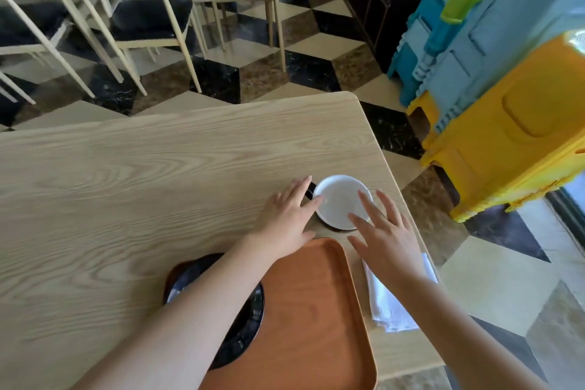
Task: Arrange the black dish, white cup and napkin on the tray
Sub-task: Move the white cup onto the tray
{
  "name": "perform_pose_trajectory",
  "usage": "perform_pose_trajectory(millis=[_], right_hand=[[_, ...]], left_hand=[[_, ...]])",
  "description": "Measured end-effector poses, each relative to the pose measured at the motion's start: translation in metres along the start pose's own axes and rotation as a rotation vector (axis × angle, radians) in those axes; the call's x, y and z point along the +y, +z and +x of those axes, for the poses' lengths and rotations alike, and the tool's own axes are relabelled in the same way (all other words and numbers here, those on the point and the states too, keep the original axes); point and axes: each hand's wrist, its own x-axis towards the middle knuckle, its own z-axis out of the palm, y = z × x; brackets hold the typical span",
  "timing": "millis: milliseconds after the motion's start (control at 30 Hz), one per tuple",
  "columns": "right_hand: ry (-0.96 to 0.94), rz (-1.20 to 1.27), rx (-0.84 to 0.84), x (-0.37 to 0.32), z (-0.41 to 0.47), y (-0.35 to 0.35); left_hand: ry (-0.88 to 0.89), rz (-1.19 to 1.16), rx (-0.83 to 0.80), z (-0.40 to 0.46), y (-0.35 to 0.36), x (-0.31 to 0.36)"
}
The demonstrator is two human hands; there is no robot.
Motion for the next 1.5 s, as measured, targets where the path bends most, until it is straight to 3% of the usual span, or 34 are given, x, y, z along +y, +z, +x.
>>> perform_pose_trajectory(millis=[267, 700, 1100, 1500], right_hand=[[-0.023, 0.214, 0.077, 0.010, 0.003, 0.016], [-0.282, 0.232, 0.237, 0.010, -0.015, -0.007], [-0.398, 0.243, 0.217, -0.004, -0.054, 0.014], [-0.337, 0.245, 0.181, -0.009, -0.061, 0.013]], left_hand=[[0.119, -0.077, 0.023, 0.024, 0.002, -0.009], [0.056, -0.278, 0.336, -0.039, 0.001, -0.002], [-0.072, -0.294, 0.322, -0.100, 0.036, 0.017], [-0.101, -0.217, 0.346, -0.105, 0.046, 0.024]])
